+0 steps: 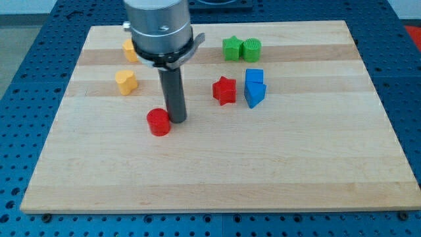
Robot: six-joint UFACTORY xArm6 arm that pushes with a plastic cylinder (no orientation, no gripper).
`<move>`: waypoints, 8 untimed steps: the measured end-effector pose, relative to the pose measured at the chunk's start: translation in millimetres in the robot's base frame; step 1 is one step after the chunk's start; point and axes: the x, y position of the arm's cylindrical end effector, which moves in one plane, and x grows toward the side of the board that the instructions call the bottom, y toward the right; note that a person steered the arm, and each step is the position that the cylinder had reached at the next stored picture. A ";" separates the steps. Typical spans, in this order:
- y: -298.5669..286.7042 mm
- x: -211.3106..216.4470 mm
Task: Push the red circle a bit left
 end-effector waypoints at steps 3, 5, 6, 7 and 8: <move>22.4 20.5; -0.8 35.9; -23.6 36.0; -29.9 35.7; -31.5 35.7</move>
